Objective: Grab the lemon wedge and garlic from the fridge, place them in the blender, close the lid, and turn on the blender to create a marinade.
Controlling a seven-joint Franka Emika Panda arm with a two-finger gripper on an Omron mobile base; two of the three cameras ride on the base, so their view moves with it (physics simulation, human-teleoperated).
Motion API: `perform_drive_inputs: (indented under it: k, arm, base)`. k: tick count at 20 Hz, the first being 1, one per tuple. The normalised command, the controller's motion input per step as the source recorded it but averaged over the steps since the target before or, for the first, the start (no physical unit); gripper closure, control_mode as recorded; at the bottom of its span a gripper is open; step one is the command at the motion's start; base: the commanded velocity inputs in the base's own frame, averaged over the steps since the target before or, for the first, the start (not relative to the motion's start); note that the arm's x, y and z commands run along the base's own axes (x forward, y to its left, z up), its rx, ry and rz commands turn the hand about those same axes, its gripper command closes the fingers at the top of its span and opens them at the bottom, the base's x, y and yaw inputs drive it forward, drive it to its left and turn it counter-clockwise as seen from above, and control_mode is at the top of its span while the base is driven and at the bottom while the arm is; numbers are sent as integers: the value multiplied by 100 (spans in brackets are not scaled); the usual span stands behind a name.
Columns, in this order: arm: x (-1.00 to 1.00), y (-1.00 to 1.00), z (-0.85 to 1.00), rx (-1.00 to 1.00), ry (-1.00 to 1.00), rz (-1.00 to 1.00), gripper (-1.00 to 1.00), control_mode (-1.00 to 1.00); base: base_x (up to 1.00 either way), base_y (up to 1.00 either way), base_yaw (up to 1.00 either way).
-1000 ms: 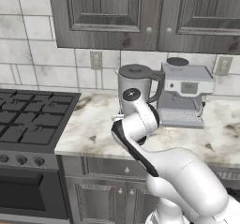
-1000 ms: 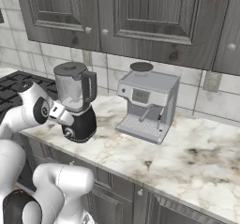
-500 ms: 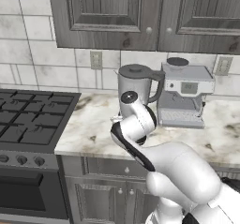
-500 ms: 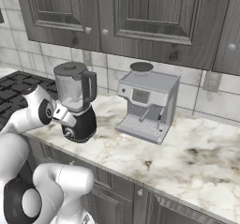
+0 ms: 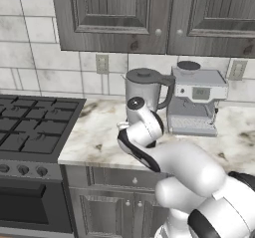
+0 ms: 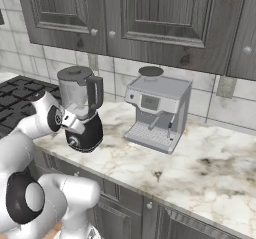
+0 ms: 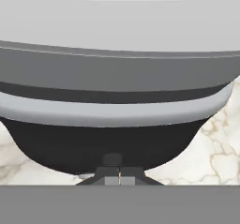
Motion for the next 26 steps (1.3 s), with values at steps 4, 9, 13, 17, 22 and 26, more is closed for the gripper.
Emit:
perform_drive_inputs:
  k: [4,9,13,17,22,26]
  arm:
    - [26,0,-18,0,0,-1,100,-100]
    - [26,0,-17,0,0,-2,100,-100]
    - [19,0,-28,0,0,-2,100,-100]
    - [6,0,-50,0,-10,-3,100,-100]
    - [1,0,-49,0,-20,-6,100,-100]
    - [11,-5,-26,0,-20,-6,100,-100]
  base:
    - [0,0,0]
    - [0,0,0]
    - [0,0,0]
    - [0,0,0]
    - [0,0,0]
    - [0,0,0]
